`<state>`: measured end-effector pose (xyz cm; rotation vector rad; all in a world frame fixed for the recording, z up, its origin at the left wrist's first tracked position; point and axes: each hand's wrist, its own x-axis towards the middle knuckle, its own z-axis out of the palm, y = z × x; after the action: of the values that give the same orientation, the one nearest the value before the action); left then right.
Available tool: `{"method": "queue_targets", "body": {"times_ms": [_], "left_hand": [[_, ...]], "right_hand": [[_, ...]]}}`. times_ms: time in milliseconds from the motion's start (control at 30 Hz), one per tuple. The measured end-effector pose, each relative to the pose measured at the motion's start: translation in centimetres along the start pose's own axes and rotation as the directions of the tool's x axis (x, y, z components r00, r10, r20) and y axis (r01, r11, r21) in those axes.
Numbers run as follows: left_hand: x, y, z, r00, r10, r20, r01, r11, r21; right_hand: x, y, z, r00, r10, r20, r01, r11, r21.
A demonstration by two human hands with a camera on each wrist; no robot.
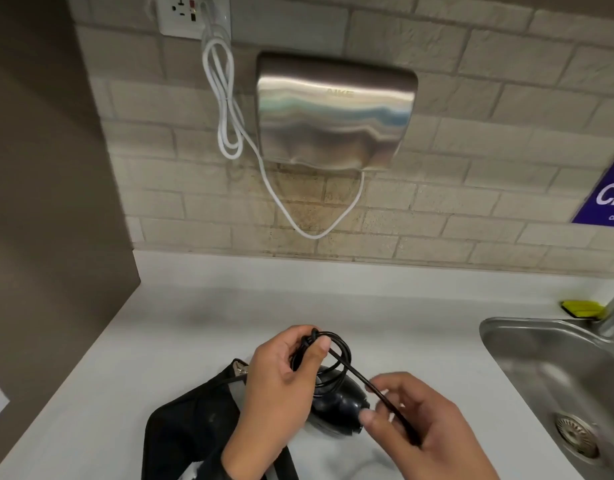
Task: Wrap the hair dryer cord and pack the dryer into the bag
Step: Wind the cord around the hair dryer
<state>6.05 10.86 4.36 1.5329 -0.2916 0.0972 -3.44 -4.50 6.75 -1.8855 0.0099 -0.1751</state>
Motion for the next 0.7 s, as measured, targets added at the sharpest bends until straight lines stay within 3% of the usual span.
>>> {"method": "queue_targets", "body": {"times_ms": [67,133,200,333,700], "left_hand": [[-0.4,0.0,0.4,0.998,0.043,0.045,-0.045,0.998,0.052],[-0.6,0.0,0.3,0.994,0.076,0.073,-0.081,0.995,0.064],[-0.6,0.1,-0.1,0.988,0.091,0.127,-0.098,0.994,0.050],[-0.8,-0.1,-0.9,0.977,0.092,0.194,-0.105,0.993,0.061],[-1.2,-0.8,-1.1,0.901,0.317,0.295,-0.392,0.886,0.248]], "right_hand": [[0.7,-0.6,0.2,0.998,-0.062,-0.005,0.061,0.987,-0.149],[1.5,-0.9,0.3,0.980,-0.193,-0.042,0.161,0.904,-0.397],[2.1,-1.2,-0.2,0.957,-0.285,-0.053,0.222,0.838,-0.499],[2.8,-2.0,-1.1,0.946,-0.322,-0.029,0.271,0.839,-0.471],[3.5,-2.3,-0.2,0.939,-0.341,-0.042,0.313,0.898,-0.308]]}}
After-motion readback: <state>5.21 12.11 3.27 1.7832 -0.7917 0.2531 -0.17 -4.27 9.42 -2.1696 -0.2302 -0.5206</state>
